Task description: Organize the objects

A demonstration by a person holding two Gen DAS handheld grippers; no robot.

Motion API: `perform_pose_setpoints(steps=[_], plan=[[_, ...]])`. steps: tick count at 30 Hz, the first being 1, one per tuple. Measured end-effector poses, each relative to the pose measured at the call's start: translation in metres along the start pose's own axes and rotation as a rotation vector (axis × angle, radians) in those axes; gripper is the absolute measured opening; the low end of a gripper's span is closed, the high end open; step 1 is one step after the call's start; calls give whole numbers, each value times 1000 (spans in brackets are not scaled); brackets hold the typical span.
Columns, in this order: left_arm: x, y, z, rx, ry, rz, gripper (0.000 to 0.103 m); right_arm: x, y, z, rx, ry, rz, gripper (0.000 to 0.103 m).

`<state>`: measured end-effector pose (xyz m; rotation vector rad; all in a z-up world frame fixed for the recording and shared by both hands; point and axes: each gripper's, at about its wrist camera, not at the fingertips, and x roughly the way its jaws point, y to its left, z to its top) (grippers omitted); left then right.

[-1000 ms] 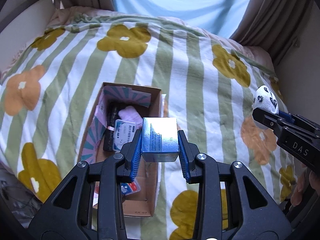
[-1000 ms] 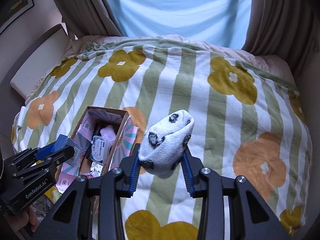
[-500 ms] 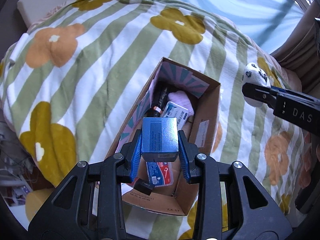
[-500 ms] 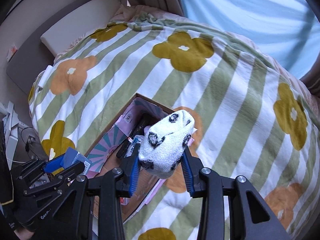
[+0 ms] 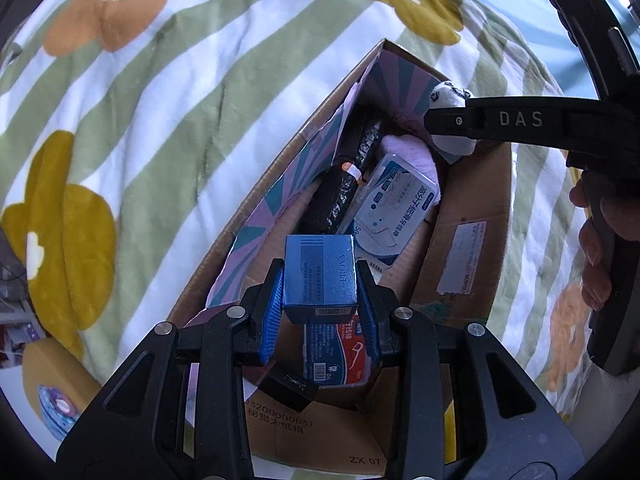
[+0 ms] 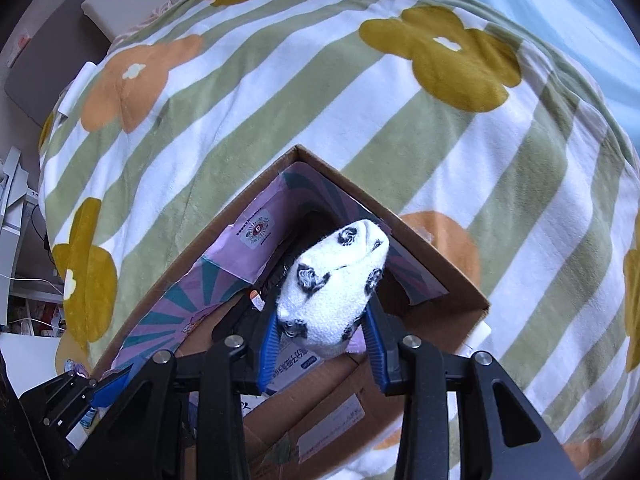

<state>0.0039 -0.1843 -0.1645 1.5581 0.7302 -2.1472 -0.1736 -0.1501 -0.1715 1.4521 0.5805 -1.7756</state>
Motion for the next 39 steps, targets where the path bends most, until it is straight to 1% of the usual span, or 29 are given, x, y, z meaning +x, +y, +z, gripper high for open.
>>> perform_pose_setpoints(steps=[3, 7, 8, 9, 10, 12, 13, 14, 15, 16, 17, 20, 24, 30, 35, 39], plan=[[6, 1, -2, 0, 6, 10, 31, 14, 1, 4, -13, 21, 8, 35], [7, 0, -2, -4, 10, 17, 31, 20, 4, 5, -30, 33, 13, 35], [8, -1, -1, 0, 14, 28, 31, 20, 4, 6, -31, 37, 15, 35], [8, -2, -2, 5, 12, 56, 31, 21, 5, 7, -32, 41, 12, 35], [7, -4, -3, 7, 6, 80, 32, 22, 5, 9, -30, 42, 13, 39], [5, -4, -3, 4, 7, 104, 33, 23, 7, 10, -31, 47, 38, 59], [5, -5, -4, 3, 14, 103, 36, 23, 7, 11, -32, 44, 46, 89], [5, -6, -5, 5, 18, 86, 51, 22, 8, 10, -35, 36, 45, 103], [6, -8, -6, 9, 30, 71, 69, 21, 9, 10, -37, 26, 39, 103], [9, -9, -7, 15, 49, 73, 99, 21, 9, 10, -34, 26, 35, 103], [9, -11, -8, 20, 40, 80, 103, 22, 9, 9, -29, 35, 33, 103], [12, -13, -12, 20, 47, 61, 103, 26, 12, 8, -37, 63, 36, 103], [13, -13, -12, 20, 52, 50, 103, 25, 15, 3, -46, 66, 32, 103], [5, -15, -14, 5, 38, 34, 103, 17, 18, -1, -47, 54, 26, 103], [-15, -18, -14, 16, 15, 18, 103, -4, 21, -3, -46, 25, 24, 103], [-40, -25, -10, 58, -8, 4, 103, -37, 19, -9, -13, -9, 16, 103]])
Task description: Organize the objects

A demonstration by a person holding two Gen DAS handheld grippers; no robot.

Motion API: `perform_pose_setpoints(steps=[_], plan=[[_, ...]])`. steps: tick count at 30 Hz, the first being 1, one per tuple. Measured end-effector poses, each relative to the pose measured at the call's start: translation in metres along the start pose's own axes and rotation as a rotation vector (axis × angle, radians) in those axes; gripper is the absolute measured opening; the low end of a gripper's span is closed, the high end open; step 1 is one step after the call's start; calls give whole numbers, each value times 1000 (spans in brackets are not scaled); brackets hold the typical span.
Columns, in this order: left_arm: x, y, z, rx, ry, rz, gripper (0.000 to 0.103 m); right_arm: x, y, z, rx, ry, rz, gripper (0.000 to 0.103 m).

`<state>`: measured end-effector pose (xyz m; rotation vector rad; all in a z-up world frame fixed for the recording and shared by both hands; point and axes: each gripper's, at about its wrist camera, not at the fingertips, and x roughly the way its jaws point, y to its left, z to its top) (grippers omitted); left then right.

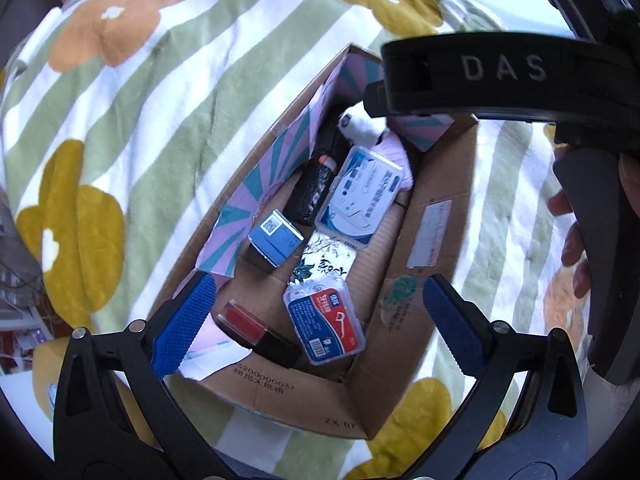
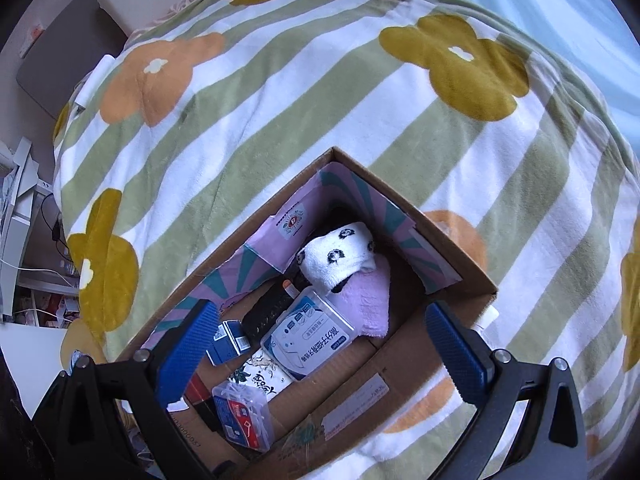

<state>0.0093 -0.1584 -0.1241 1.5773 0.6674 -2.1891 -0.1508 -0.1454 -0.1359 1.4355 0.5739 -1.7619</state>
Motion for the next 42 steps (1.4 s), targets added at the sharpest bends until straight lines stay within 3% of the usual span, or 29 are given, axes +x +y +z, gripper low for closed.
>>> perform_pose_setpoints(steps=[8, 20, 32, 42], plan=[[-58, -24, 17, 156, -51, -58, 103, -83, -14, -27, 103, -71, -48, 103], [-99, -81, 28, 379, -97, -187, 103, -183, -76, -120, 471, -208, -188, 103], [-97, -124, 8, 523, -96, -216, 103, -195, -96, -221, 673, -190, -307, 103], [-95, -132, 0, 549, -89, -219, 103, -196, -98, -241, 726, -203, -304, 103]])
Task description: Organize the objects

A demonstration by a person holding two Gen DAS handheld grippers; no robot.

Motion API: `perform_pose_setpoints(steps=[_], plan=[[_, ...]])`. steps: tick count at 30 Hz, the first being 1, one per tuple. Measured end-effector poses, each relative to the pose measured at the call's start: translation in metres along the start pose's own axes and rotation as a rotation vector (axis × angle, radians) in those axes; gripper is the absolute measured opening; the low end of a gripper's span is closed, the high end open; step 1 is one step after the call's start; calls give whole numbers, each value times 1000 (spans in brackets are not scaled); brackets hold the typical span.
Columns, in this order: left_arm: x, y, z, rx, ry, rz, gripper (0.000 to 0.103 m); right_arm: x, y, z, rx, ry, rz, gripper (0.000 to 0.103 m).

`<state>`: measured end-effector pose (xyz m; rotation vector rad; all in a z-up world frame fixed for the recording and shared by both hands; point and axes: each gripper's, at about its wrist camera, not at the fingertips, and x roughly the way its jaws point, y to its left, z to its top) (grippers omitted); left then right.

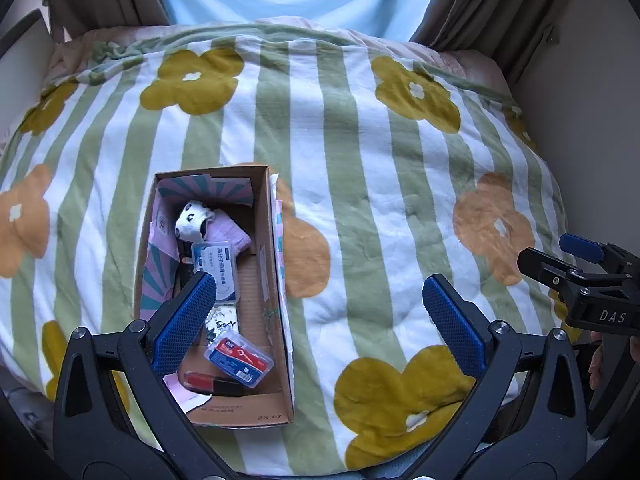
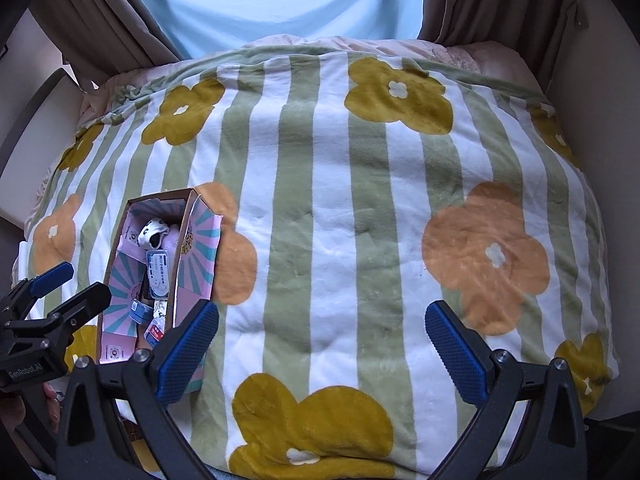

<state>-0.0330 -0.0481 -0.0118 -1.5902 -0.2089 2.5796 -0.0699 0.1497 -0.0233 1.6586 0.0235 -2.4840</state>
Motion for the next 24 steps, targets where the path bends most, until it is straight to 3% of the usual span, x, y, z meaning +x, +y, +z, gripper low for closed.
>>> perform_pose_setpoints(steps=[24], plan=[[0, 8, -5, -16, 5, 8, 103, -4, 13, 3, -11, -12, -1, 103]])
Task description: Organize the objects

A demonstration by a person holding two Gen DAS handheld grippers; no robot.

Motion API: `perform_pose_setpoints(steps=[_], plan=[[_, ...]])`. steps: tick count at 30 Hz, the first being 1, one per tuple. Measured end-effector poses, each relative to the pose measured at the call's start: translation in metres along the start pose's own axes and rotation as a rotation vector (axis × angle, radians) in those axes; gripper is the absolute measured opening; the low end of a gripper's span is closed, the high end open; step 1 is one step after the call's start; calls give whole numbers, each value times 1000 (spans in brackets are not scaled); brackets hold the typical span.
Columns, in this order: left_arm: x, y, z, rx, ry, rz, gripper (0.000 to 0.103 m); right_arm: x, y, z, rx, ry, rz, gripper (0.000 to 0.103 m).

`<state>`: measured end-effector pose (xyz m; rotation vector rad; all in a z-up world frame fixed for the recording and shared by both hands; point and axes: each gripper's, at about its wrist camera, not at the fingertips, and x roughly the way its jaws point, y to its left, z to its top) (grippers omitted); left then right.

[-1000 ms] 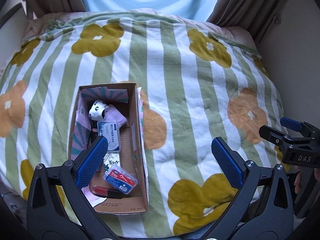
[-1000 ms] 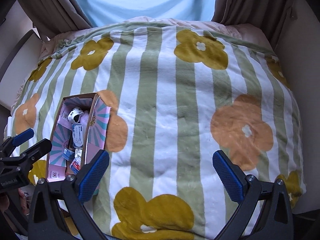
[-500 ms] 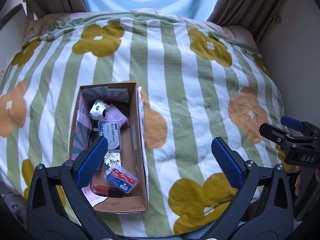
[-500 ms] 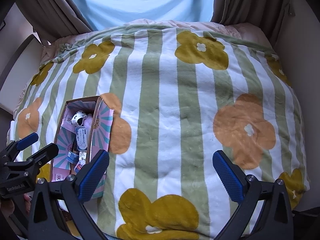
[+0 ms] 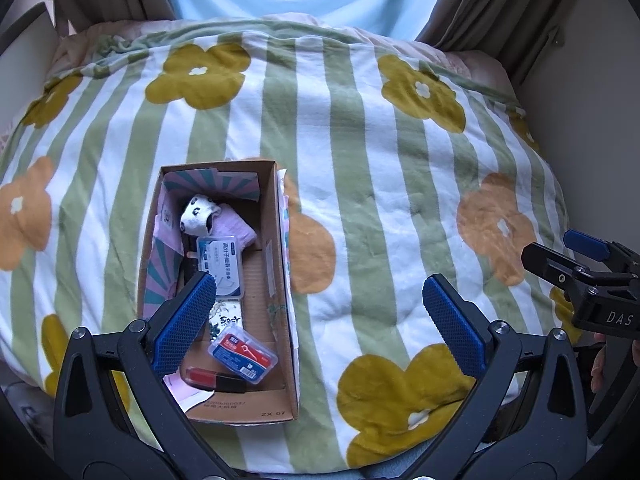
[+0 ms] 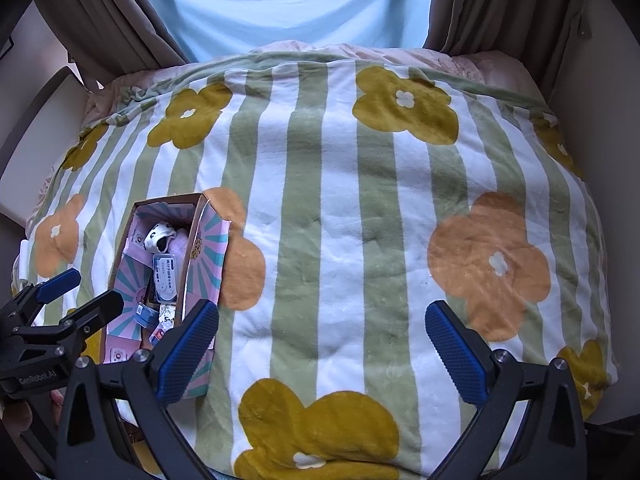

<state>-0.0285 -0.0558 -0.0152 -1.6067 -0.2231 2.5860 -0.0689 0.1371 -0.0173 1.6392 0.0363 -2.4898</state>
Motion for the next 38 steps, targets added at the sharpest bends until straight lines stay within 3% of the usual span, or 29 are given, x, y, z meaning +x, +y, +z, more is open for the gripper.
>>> perform_pose_setpoints(steps=[20, 38], plan=[[7, -3, -1, 0, 21, -7, 103, 0, 0, 1, -2, 0, 0, 103], [3, -13, 1, 12, 16, 117, 103, 0, -5, 7, 2, 2, -3, 103]])
